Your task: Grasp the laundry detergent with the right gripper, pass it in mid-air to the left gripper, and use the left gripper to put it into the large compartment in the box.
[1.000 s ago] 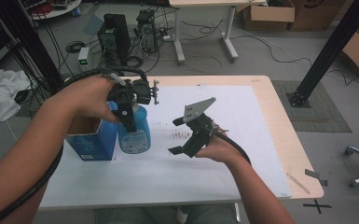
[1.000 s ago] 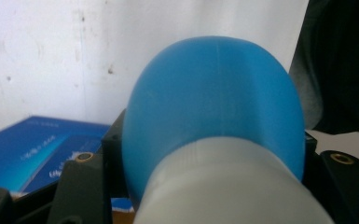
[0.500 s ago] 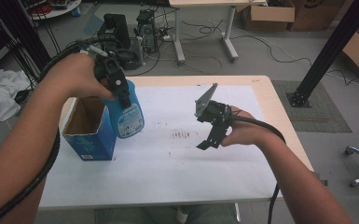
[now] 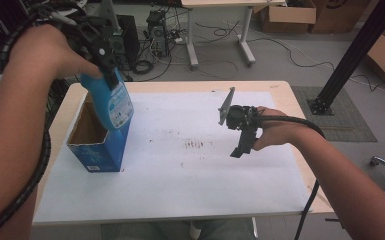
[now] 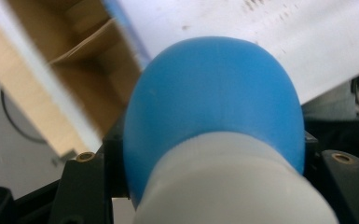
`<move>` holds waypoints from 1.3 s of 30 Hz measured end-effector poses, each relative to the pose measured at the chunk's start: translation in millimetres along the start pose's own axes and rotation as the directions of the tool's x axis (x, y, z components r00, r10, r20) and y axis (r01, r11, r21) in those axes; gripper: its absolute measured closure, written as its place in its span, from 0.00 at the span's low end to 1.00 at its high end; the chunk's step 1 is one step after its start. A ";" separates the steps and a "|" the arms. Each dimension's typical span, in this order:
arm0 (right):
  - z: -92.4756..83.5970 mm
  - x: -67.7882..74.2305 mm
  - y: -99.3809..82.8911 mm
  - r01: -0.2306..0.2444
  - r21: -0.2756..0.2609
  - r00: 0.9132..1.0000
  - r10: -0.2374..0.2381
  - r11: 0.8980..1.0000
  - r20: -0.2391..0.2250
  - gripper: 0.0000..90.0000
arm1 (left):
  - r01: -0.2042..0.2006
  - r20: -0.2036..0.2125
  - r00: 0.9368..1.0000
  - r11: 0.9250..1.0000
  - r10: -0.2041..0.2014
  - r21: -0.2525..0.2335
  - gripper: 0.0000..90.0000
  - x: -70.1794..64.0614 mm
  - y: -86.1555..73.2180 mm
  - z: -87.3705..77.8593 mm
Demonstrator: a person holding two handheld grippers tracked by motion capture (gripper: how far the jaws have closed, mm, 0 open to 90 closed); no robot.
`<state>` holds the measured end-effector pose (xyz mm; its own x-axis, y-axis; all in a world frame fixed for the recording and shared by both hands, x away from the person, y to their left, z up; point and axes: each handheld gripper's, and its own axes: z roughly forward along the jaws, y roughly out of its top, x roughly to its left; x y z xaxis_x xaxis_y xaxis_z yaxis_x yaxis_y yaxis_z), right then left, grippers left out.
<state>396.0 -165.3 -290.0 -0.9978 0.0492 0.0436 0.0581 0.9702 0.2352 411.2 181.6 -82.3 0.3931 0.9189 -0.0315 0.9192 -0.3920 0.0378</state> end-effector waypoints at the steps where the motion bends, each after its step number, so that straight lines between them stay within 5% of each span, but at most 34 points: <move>1: 0.4 0.0 -0.3 -0.003 0.008 1.000 0.003 1.000 -0.003 0.00 | 0.030 -0.005 1.000 1.000 -0.030 0.000 0.43 3.7 -1.7 -4.6; 4: 2.2 -0.2 0.4 0.008 0.031 1.000 -0.007 0.999 -0.008 0.00 | 0.112 -0.013 0.994 0.994 -0.112 -0.016 0.43 16.7 -7.1 -14.6; 6: 3.3 0.4 1.7 0.015 0.042 1.000 -0.014 0.999 -0.007 0.00 | 0.131 -0.012 0.991 0.991 -0.132 -0.017 0.43 21.2 -8.5 -16.1; 7: 3.6 0.7 2.4 0.019 0.045 1.000 -0.019 0.999 -0.008 0.00 | 0.175 -0.007 0.984 0.984 -0.175 -0.022 0.43 29.4 -10.9 -16.3; 10: 4.4 1.4 3.4 0.024 0.050 1.000 -0.024 0.998 -0.014 0.00 | 0.205 -0.005 0.979 0.979 -0.205 -0.018 0.43 37.2 -12.6 -14.1; 11: 5.3 1.9 4.1 0.027 0.057 1.000 -0.027 0.998 -0.012 0.00 | 0.235 -0.007 0.972 0.972 -0.235 -0.017 0.43 44.7 -14.5 -10.6; 19: 5.3 2.4 3.2 0.021 0.060 1.000 -0.021 0.998 -0.010 0.00 | 0.296 -0.032 0.955 0.955 -0.296 -0.018 0.43 65.8 -18.6 12.6; 32: 3.9 4.0 0.4 0.009 0.065 1.000 -0.008 0.998 -0.010 0.00 | 0.311 -0.031 0.950 0.950 -0.311 -0.002 0.43 81.3 -17.1 67.0; 39: 2.7 6.1 -2.0 0.010 0.056 1.000 -0.010 0.998 0.001 0.00 | 0.303 -0.031 0.953 0.953 -0.302 0.017 0.43 81.6 -15.6 96.7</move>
<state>389.7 -166.4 -292.8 -0.9984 0.0399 0.0408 0.0467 0.9823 0.1813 431.1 258.5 -182.1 0.0959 0.9953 -0.0101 0.9954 -0.0959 0.0092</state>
